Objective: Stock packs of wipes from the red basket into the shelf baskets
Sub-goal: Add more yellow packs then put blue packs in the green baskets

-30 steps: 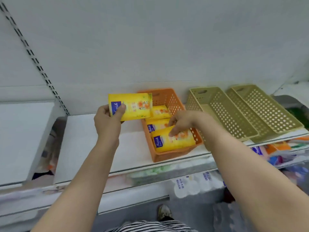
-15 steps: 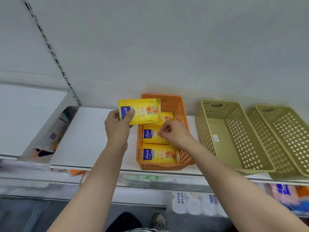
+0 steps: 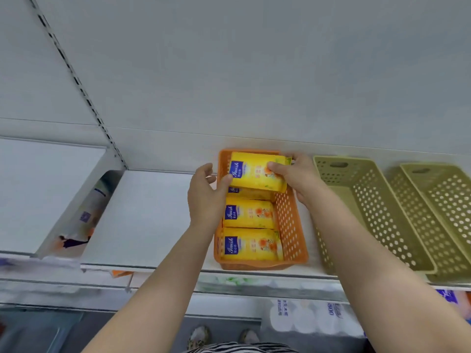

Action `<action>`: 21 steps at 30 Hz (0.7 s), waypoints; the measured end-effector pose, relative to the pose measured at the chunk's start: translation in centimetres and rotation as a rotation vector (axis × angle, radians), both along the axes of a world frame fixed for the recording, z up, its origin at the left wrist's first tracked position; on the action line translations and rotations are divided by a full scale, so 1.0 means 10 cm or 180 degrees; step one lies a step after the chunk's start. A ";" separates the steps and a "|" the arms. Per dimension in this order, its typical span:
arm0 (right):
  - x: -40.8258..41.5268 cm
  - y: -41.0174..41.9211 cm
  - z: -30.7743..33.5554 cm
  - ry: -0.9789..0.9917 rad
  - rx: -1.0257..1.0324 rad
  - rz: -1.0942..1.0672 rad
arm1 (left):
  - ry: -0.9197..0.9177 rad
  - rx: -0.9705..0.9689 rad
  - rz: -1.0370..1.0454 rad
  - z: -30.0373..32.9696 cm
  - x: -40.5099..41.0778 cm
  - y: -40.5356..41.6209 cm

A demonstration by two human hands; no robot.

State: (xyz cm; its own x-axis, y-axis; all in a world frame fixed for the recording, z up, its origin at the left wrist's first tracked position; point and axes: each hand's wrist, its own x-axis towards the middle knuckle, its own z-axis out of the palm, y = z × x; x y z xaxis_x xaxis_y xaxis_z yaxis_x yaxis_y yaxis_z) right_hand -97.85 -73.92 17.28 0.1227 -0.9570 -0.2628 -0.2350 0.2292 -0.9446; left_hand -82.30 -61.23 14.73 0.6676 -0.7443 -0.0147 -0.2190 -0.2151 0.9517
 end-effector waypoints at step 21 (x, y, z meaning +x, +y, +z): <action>0.41 0.07 -0.70 0.2825 -0.1430 0.1330 | 0.0601 0.0280 -0.0714 -0.25 0.20 0.02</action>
State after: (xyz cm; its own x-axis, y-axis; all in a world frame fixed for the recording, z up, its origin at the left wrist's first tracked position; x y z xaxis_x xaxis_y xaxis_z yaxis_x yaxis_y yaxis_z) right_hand -93.78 -73.20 10.28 0.4007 -0.9146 -0.0539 -0.8567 -0.3531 -0.3761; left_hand -80.34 -61.03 12.26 0.4660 -0.8633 -0.1938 -0.0913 -0.2648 0.9600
